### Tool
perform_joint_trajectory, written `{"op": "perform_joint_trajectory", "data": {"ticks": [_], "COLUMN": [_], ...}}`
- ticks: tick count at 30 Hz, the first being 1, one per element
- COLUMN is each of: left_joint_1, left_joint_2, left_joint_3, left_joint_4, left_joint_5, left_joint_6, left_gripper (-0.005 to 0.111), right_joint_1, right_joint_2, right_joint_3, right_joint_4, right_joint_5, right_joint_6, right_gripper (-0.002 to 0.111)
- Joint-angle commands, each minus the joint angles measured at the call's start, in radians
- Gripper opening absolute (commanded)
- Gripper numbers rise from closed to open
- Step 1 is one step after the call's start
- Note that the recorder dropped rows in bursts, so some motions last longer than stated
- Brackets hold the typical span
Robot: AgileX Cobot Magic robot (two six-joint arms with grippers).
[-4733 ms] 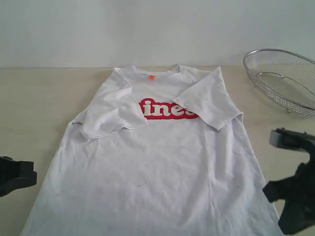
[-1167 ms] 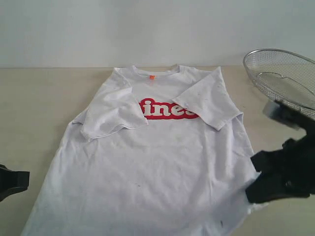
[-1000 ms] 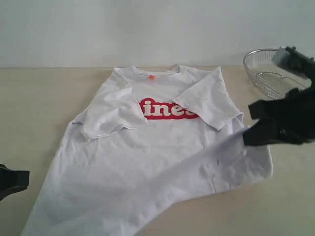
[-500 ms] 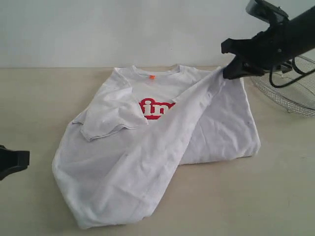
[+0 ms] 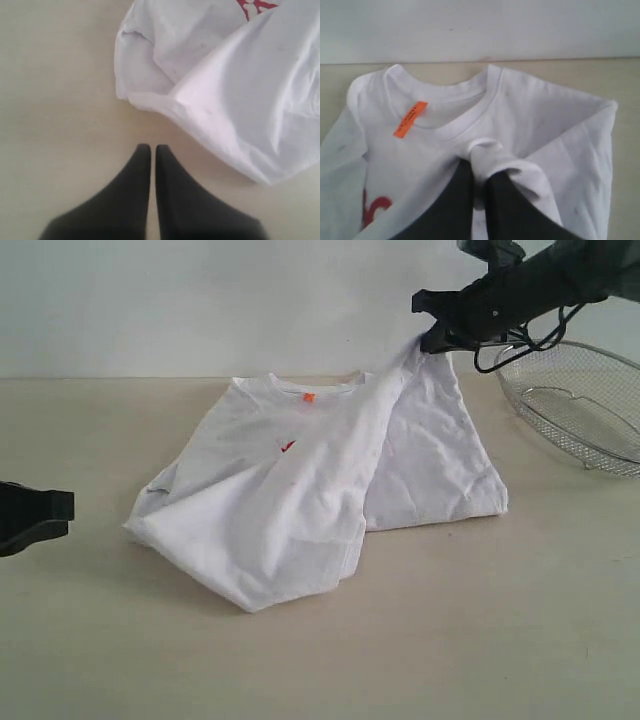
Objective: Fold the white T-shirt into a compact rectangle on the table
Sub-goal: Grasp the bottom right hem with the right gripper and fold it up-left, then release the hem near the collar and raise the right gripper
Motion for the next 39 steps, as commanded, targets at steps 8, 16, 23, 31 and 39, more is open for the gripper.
{"op": "perform_joint_trajectory", "data": {"ticks": [8,16,23,31,39], "left_joint_1": [-0.002,-0.002,-0.002,-0.002,-0.003], "left_joint_2": [0.010,0.010,0.010,0.023,0.199], "left_joint_3": [-0.006,-0.006,-0.006,-0.006,-0.006], "left_joint_4": [-0.008,-0.008,-0.008,-0.008,-0.112], "left_joint_5": [0.058,0.078,0.078,0.115,0.182], "left_joint_6": [0.004,0.004,0.015,0.015,0.164], "left_gripper": [0.004,0.004,0.004,0.004,0.004], "right_joint_1": [-0.002,-0.002,-0.002,-0.002,-0.002], "right_joint_2": [0.180,0.206,0.202,0.143,0.115], "right_joint_3": [-0.210,-0.210,-0.251,-0.396,-0.405], "right_joint_4": [-0.229,-0.244,-0.247,-0.329,-0.328], "right_joint_5": [-0.005,-0.010,0.023,0.369,0.500], "right_joint_6": [0.245,0.213,0.234,0.307,0.168], "right_gripper": [0.000,0.010,0.091,0.030,0.000]}}
